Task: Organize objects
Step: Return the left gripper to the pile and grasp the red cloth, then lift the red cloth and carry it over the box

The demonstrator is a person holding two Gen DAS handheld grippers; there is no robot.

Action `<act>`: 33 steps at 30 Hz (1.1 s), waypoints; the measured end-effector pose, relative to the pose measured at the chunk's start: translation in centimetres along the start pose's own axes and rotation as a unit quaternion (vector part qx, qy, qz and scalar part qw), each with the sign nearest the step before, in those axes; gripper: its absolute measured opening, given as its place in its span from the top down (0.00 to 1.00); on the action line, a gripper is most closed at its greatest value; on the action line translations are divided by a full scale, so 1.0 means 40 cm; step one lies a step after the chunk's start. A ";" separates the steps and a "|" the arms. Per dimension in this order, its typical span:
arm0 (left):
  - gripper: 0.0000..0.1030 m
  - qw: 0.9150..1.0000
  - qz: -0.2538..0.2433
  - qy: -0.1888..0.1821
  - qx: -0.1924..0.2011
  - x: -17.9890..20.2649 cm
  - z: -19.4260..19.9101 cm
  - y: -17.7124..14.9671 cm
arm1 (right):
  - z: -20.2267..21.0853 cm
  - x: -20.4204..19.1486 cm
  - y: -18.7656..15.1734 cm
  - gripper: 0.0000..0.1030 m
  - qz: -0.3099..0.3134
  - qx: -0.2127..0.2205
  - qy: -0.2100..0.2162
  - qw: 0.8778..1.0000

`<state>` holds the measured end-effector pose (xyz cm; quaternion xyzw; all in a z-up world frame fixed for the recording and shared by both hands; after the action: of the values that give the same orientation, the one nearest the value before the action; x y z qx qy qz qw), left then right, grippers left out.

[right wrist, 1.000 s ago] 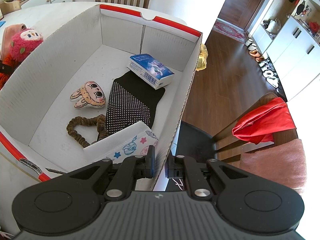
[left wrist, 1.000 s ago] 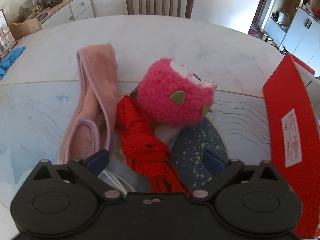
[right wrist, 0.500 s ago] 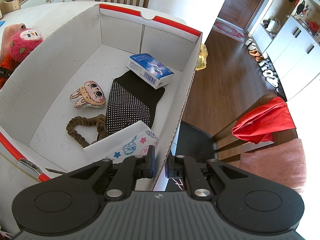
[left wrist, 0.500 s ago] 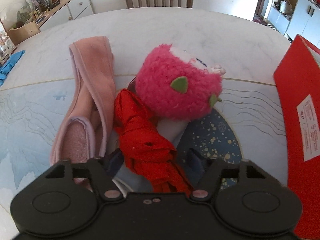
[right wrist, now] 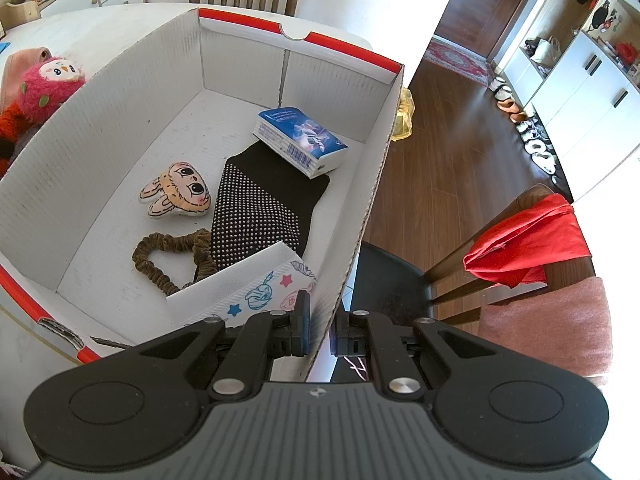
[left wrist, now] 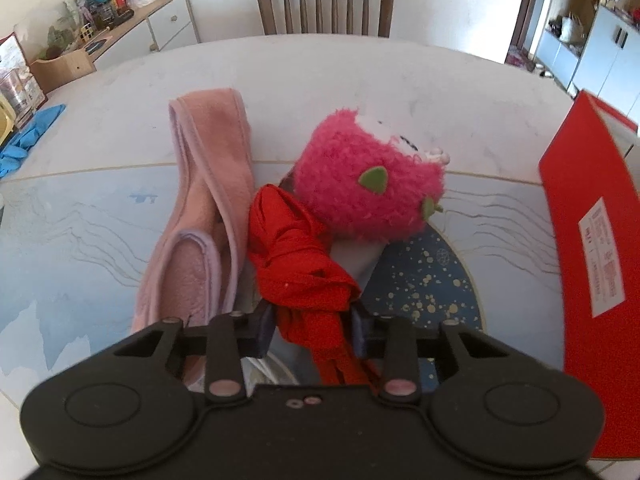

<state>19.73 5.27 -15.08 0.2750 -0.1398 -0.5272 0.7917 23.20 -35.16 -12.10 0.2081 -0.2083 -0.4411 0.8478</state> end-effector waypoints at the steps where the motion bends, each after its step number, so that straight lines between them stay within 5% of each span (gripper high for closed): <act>1: 0.68 1.000 0.004 -0.001 0.002 -0.002 0.004 0.003 | 0.000 -0.001 0.001 0.91 0.000 0.000 0.000 1.000; 19: 0.68 0.994 -0.012 -0.084 0.067 0.054 0.210 0.028 | 0.004 -0.001 0.002 0.91 -0.001 0.003 0.002 1.000; 33: 0.68 0.970 -0.092 -0.182 0.130 0.229 0.348 0.087 | 0.003 -0.004 0.004 0.91 -0.001 0.002 0.002 1.000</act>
<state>18.95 -6.07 -2.40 0.2867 -0.3235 -0.6165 0.6581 23.15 -34.98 -11.93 0.2107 -0.2072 -0.4413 0.8473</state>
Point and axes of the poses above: each gripper's, at about its wrist camera, not at the fingertips, and z roughly against the way its jaws point, x to its right, y to its top, the point moved 3 cm from there along -z, roughly the way its jaws point, and after that the axes turned 6 degrees about x, right-handed, at the moved point
